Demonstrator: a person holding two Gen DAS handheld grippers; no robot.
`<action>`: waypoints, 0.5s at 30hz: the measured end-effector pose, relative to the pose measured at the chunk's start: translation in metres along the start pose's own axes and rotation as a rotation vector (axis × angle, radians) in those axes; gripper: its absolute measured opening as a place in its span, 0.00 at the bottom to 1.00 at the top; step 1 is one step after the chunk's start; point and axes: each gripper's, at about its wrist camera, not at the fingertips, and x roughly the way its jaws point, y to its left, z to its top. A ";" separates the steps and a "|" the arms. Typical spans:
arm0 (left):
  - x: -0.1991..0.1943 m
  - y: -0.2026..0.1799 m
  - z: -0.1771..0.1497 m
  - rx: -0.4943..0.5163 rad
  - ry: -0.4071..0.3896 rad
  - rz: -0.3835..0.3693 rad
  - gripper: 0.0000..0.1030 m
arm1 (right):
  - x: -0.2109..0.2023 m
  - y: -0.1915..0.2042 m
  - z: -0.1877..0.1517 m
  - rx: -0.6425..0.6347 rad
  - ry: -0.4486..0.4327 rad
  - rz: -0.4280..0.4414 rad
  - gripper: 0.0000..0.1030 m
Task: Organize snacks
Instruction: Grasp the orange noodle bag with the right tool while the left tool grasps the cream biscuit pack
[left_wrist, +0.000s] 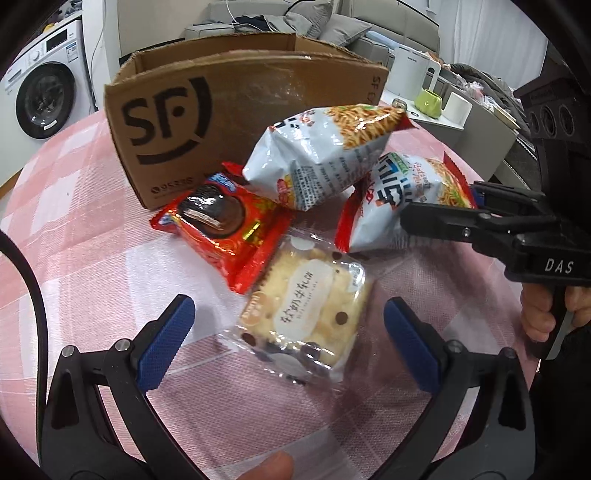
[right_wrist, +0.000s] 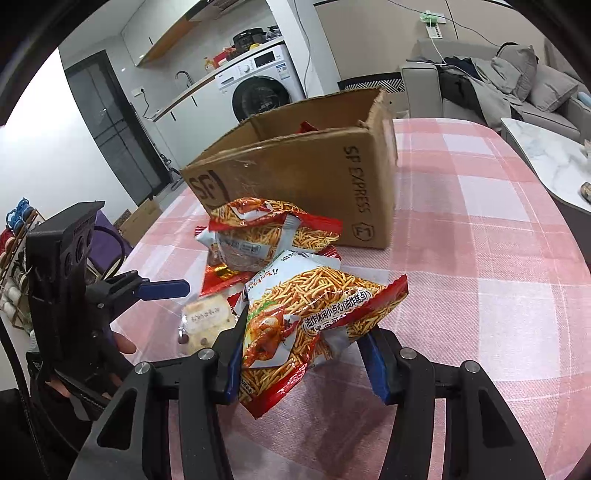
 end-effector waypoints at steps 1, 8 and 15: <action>0.003 -0.001 -0.001 -0.001 0.006 0.005 0.99 | -0.001 0.000 0.000 0.004 0.001 0.000 0.52; 0.009 -0.021 -0.002 0.034 0.003 -0.011 0.99 | -0.001 -0.007 -0.002 0.025 0.003 -0.012 0.52; 0.007 -0.036 -0.004 0.066 -0.007 -0.036 0.81 | 0.001 -0.009 -0.003 0.027 0.007 -0.009 0.52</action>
